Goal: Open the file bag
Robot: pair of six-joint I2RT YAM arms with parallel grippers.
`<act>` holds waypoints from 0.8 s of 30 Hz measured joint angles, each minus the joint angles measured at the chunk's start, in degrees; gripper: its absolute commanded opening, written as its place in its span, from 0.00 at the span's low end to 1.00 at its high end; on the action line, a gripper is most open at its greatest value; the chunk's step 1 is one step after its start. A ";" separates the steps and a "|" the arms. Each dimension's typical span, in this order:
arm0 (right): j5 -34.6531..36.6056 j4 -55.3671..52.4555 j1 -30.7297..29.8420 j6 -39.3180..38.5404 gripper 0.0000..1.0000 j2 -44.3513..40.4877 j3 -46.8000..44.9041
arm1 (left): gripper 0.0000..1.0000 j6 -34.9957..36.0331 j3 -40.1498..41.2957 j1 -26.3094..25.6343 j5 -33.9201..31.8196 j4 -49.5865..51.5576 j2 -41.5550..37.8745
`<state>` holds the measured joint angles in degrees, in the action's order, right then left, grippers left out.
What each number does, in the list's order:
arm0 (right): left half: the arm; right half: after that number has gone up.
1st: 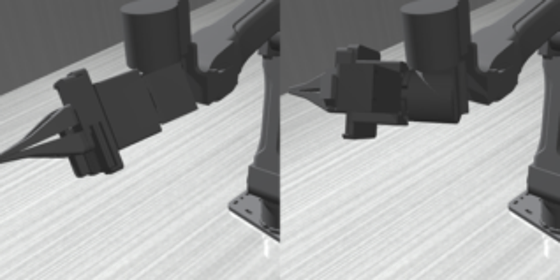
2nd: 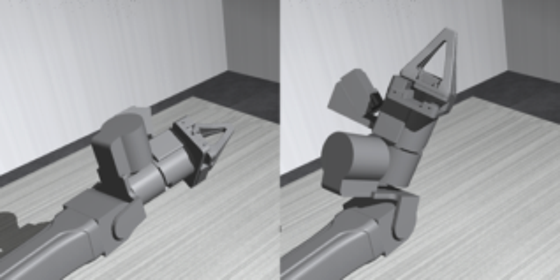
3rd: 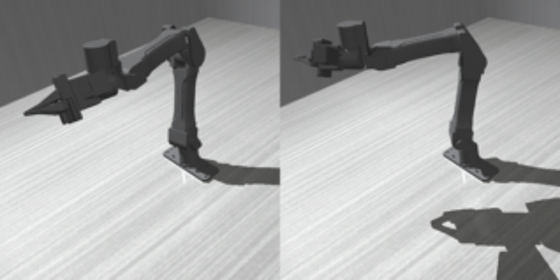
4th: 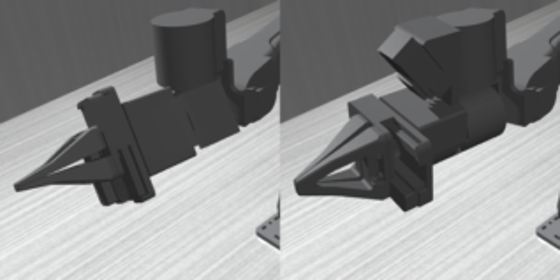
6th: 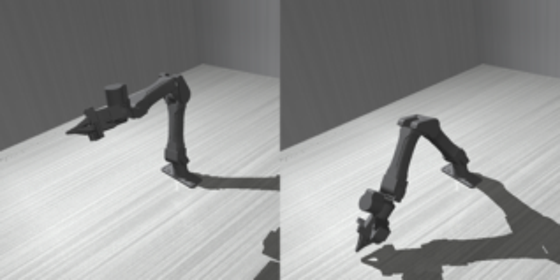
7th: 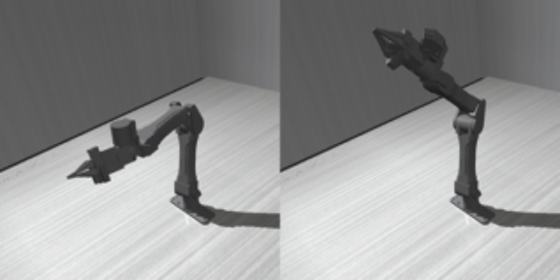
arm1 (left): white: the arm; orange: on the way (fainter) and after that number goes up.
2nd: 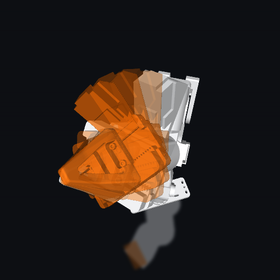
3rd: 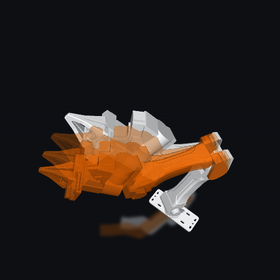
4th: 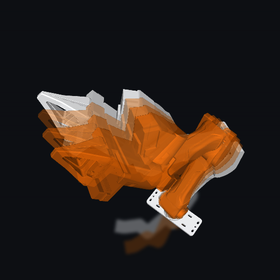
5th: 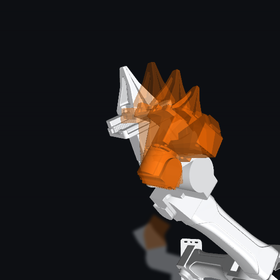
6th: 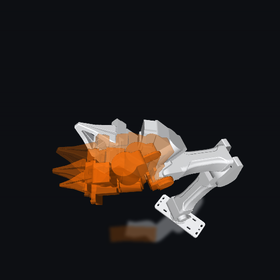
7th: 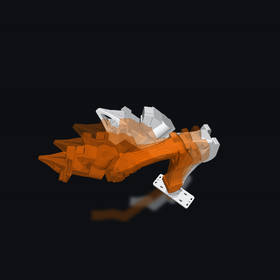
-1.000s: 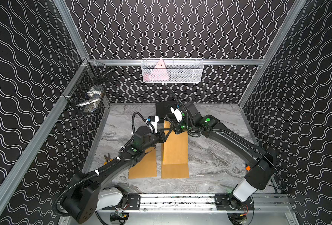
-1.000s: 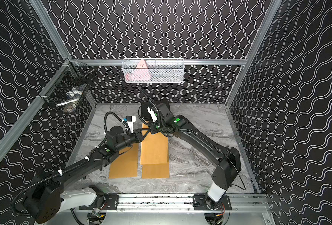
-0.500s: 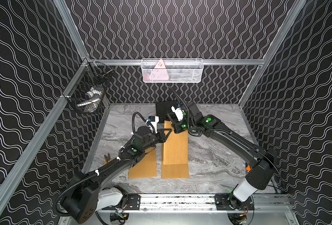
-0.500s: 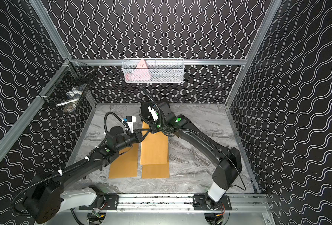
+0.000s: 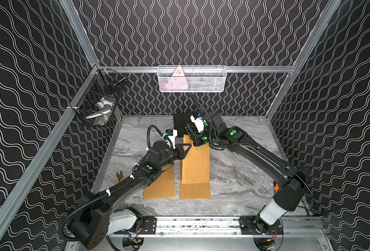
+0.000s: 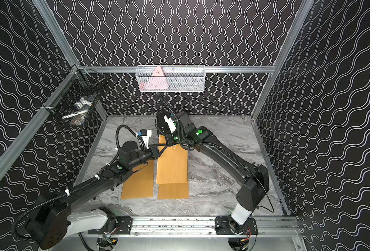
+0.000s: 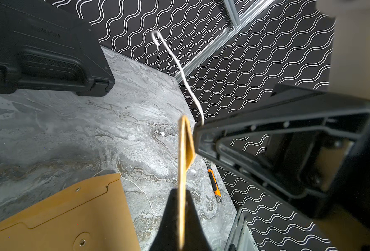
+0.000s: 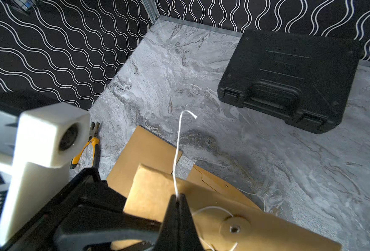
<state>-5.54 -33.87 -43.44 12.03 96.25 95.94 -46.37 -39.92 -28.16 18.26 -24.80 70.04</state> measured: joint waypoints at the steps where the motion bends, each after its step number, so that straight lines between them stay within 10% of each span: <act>1: -0.31 0.02 0.00 0.07 0.00 0.02 0.11 | 0.00 0.00 0.00 0.00 0.00 0.00 0.00; 24: -6.43 3.72 -0.07 3.67 0.00 -3.93 -3.98 | 0.00 -0.35 -2.08 -0.04 -1.53 -1.14 1.95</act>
<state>-11.97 -30.15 -43.51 15.70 92.31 91.96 -46.72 -42.00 -28.21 16.73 -25.93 71.99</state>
